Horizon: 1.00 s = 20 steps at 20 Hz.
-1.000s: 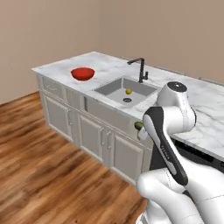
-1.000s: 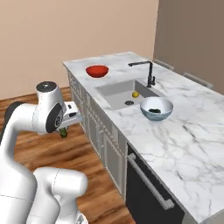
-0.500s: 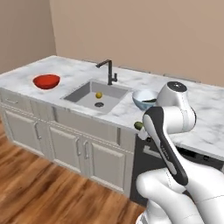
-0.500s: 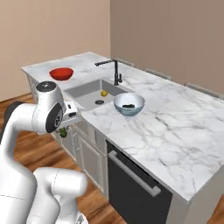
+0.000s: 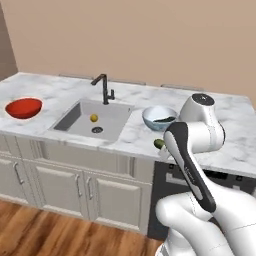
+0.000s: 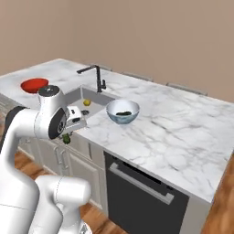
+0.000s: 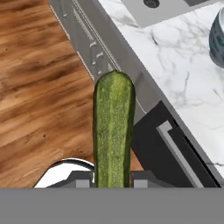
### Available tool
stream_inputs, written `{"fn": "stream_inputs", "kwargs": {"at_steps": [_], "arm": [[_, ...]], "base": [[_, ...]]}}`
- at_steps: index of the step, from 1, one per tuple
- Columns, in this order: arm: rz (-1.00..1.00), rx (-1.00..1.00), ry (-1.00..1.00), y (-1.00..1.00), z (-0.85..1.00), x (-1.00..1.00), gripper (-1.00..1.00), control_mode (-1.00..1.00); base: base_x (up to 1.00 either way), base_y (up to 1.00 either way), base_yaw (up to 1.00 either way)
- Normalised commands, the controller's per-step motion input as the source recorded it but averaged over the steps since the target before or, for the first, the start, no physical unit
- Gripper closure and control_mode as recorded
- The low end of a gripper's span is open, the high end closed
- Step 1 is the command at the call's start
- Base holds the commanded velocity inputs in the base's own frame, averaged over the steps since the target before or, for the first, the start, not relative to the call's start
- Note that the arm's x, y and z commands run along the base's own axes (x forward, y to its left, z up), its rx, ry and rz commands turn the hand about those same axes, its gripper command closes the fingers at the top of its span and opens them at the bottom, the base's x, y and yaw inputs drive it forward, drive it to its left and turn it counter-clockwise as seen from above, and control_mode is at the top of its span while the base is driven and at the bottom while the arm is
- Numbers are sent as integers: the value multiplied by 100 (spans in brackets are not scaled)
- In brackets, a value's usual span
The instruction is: Pick the squashs from the cabinet and place them in one bowl. Pick the lemon from the sink and place it in the other bowl.
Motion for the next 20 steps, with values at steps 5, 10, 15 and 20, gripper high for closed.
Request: {"fn": "stream_inputs", "kwargs": {"at_steps": [5, 10, 15, 20], "arm": [[0, 0, 0, 0, 0, 0, 100, 100], [0, 0, 0, 0, 0, 0, 100, 100], [0, 0, 0, 0, 0, 0, 100, 100], [0, 0, 0, 0, 0, 0, 100, 100]], "base": [[11, 69, -39], [8, 58, -40], [11, 49, -39], [22, 36, -34]]}}
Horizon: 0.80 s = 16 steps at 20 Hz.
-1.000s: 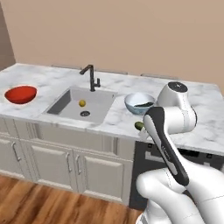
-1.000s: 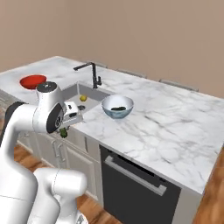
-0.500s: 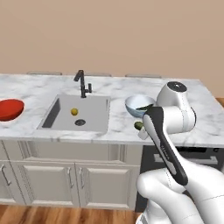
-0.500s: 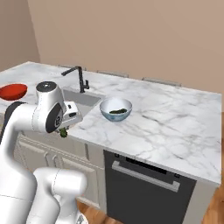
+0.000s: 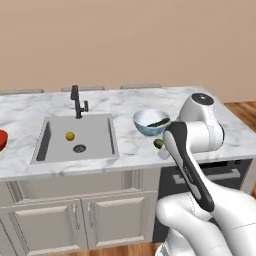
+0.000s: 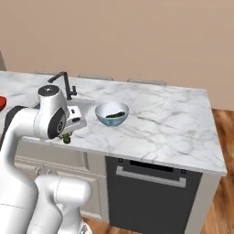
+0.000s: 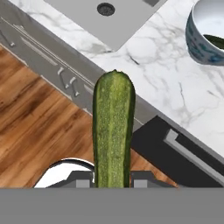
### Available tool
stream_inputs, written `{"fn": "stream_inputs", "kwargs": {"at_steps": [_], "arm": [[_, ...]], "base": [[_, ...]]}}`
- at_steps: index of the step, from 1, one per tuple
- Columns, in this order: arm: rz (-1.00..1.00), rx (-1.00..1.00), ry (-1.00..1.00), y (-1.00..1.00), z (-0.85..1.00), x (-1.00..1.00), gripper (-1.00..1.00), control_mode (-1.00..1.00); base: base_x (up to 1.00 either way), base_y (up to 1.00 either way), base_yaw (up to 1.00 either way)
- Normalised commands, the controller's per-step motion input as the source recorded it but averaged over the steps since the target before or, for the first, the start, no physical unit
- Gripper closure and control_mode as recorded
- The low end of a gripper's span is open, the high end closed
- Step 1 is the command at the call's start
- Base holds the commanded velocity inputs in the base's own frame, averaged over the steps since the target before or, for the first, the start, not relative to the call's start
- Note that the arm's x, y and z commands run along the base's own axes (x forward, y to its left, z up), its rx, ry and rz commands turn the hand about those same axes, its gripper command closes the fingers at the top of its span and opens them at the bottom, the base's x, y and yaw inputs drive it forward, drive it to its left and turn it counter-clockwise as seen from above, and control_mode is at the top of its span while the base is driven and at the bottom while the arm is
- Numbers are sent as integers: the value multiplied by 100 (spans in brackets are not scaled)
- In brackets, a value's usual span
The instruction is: Pick the squashs from the cabinet and place them in one bowl. Pick the lemon from the sink and place it in the other bowl.
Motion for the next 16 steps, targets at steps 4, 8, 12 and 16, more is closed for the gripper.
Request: {"fn": "stream_inputs", "kwargs": {"at_steps": [4, 8, 12, 16], "arm": [[0, 0, 0, 0, 0, 0, 100, 100], [0, 0, 0, 0, 0, 0, 100, 100], [0, 0, 0, 0, 0, 0, 100, 100], [0, 0, 0, 0, 0, 0, 100, 100]], "base": [[38, 31, -24], [52, 34, -16], [45, 35, -16], [38, 31, -16]]}}
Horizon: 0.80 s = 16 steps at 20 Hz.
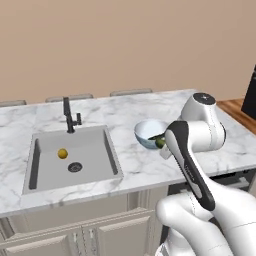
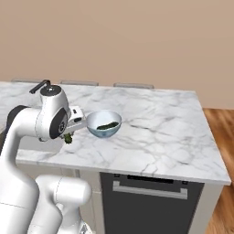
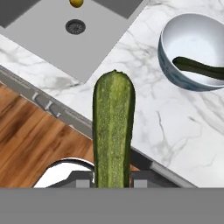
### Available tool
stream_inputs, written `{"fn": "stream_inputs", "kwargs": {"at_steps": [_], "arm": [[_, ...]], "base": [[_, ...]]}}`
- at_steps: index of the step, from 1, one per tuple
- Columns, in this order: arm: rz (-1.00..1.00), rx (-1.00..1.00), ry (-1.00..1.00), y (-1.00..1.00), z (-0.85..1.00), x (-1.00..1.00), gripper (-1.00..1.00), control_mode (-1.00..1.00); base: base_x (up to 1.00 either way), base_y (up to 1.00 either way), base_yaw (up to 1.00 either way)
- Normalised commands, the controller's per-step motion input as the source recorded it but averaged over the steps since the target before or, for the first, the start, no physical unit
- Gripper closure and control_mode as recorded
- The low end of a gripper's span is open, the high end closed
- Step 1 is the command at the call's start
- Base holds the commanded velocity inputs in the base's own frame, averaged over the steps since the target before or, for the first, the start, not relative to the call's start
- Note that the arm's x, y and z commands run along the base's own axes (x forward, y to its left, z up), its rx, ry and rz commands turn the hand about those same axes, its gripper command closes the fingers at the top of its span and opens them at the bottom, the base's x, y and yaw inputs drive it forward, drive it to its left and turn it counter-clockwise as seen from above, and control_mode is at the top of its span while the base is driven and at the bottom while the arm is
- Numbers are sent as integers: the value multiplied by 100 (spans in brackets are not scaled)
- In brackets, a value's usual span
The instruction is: Pick the squashs from the cabinet and place them in one bowl. Pick the lemon from the sink and place it in the other bowl.
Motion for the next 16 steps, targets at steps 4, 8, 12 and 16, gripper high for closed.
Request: {"fn": "stream_inputs", "kwargs": {"at_steps": [4, 8, 12, 16], "arm": [[0, 0, 0, 0, 0, 0, 100, 100], [0, 0, 0, 0, 0, 0, 100, 100], [-14, -2, -1, 1, 1, 5, 100, -100], [-13, -2, -3, 1, 9, 22, 100, -100]], "base": [[31, 24, -16], [14, 11, -15], [0, 0, 0], [0, 0, 0]]}}
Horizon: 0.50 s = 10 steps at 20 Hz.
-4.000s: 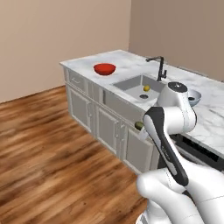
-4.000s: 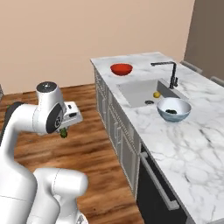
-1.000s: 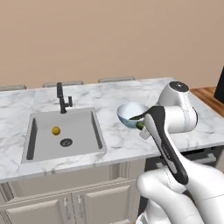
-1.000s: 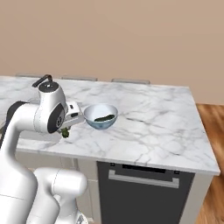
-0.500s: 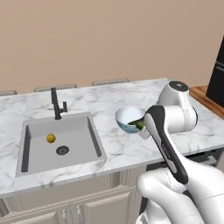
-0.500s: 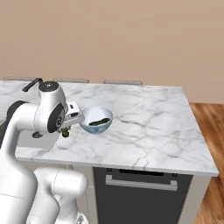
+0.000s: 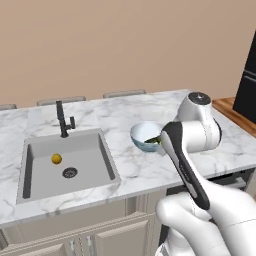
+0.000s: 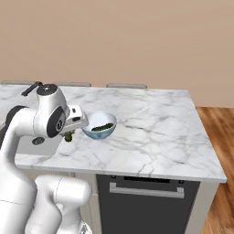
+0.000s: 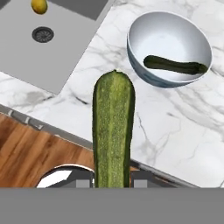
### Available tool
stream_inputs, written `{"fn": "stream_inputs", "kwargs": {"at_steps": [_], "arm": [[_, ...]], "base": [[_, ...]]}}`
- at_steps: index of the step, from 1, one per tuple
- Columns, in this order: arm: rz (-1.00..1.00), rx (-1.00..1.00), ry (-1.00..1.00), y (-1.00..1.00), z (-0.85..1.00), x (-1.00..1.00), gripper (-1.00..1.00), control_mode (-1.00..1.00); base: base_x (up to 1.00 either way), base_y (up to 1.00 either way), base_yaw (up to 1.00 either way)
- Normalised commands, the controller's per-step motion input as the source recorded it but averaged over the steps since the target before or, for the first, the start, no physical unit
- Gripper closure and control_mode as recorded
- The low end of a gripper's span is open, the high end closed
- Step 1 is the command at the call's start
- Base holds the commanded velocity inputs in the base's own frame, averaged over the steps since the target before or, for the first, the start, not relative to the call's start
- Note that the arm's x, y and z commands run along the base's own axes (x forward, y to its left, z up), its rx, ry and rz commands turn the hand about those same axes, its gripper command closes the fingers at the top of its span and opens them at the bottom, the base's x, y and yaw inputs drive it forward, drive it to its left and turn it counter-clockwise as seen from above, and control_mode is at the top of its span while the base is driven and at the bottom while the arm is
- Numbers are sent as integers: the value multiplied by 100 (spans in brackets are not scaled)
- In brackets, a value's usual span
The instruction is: Pick the squashs from the cabinet and place them in one bowl. Pick the lemon from the sink and place it in the other bowl.
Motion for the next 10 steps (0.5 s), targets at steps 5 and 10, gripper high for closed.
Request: {"fn": "stream_inputs", "kwargs": {"at_steps": [5, 10], "arm": [[-13, -2, 0, 0, 3, 36, 100, -100], [-11, 0, 0, 0, 0, 50, 100, -100]], "base": [[0, 0, 0], [0, 0, 0]]}}
